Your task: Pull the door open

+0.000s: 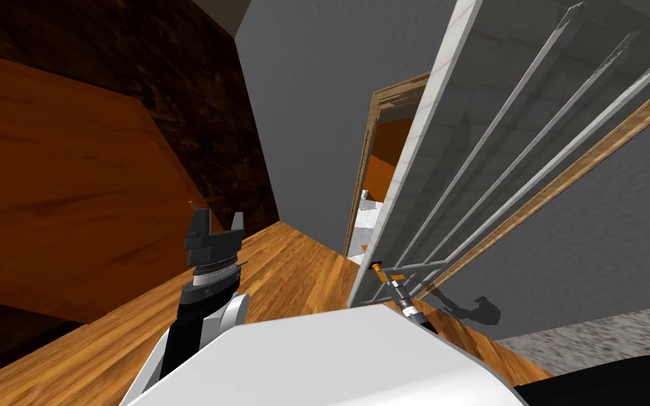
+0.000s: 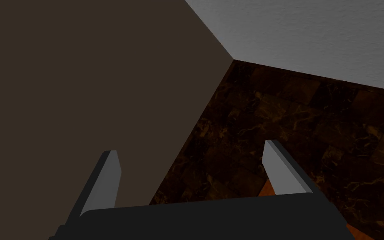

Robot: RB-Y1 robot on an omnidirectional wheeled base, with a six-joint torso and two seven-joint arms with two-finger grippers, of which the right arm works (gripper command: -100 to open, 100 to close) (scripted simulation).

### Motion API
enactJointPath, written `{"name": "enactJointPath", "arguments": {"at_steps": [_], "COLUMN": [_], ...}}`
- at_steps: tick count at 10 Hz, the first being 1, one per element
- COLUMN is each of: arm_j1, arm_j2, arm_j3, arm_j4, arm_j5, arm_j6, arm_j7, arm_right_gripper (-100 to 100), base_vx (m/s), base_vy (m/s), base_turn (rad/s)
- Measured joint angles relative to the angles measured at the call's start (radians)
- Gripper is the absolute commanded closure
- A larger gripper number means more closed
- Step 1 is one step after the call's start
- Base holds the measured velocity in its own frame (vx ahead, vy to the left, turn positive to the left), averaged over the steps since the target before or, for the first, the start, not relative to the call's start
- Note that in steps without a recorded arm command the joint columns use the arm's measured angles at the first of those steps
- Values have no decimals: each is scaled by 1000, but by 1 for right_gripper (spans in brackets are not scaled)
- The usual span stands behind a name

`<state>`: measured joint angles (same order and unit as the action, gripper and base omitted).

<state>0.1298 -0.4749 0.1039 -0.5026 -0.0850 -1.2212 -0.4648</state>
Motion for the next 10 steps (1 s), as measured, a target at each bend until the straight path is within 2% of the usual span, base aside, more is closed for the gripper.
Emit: {"name": "enactJointPath", "arguments": {"at_steps": [1,3,4,8,9,10], "arm_j1": [-2,-35,-36,-112,-115,-134], "arm_j2": [5,16,21,42,48,54], "arm_j3": [0,0,-1,-3,-3,-1], "arm_j4": [-22,-1,-12,33,15,30], "arm_j5": [-3,-9,-12,-25,-28,-30], "arm_j6": [24,42,58,92,114,120], "arm_j7": [7,19,26,51,58,64], "arm_right_gripper": [100,100,100,100,100,100], "base_vx": [-244,-211,-192,-214,-200,-212], "base_vy": [-74,-67,-67,-88,-103,-74], "base_turn": [153,128,170,172,167,131]}}
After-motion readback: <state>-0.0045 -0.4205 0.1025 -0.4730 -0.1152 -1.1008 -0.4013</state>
